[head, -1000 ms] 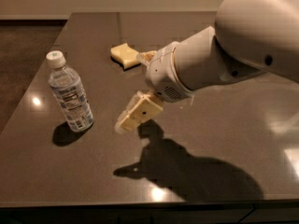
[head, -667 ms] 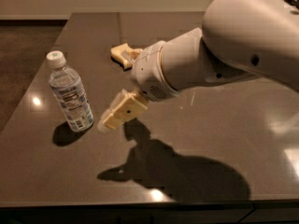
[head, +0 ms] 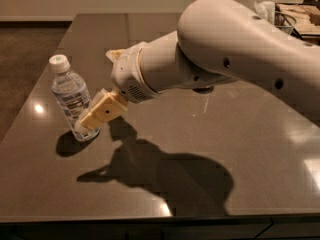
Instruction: Pick blue plastic bottle
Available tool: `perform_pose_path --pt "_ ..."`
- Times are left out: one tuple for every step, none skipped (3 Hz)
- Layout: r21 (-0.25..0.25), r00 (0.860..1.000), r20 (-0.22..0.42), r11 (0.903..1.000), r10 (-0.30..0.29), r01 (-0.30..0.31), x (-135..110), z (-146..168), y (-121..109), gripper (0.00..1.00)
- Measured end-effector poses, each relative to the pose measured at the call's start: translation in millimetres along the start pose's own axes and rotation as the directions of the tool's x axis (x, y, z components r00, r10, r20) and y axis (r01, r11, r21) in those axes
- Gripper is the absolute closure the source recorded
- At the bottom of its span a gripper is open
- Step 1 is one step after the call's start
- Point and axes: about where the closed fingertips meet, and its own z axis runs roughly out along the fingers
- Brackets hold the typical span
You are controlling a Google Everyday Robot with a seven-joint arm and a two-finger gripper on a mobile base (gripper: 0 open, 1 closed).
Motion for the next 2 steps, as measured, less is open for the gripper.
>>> perform_pose_path --pt "-0.031 0.999 0.019 0.9983 0.05 -0.049 -8.2 18.2 1.4 0.0" --pt "-0.088 0.997 0.038 0.9937 0.073 -0.07 -26.2 29.9 8.9 0.0"
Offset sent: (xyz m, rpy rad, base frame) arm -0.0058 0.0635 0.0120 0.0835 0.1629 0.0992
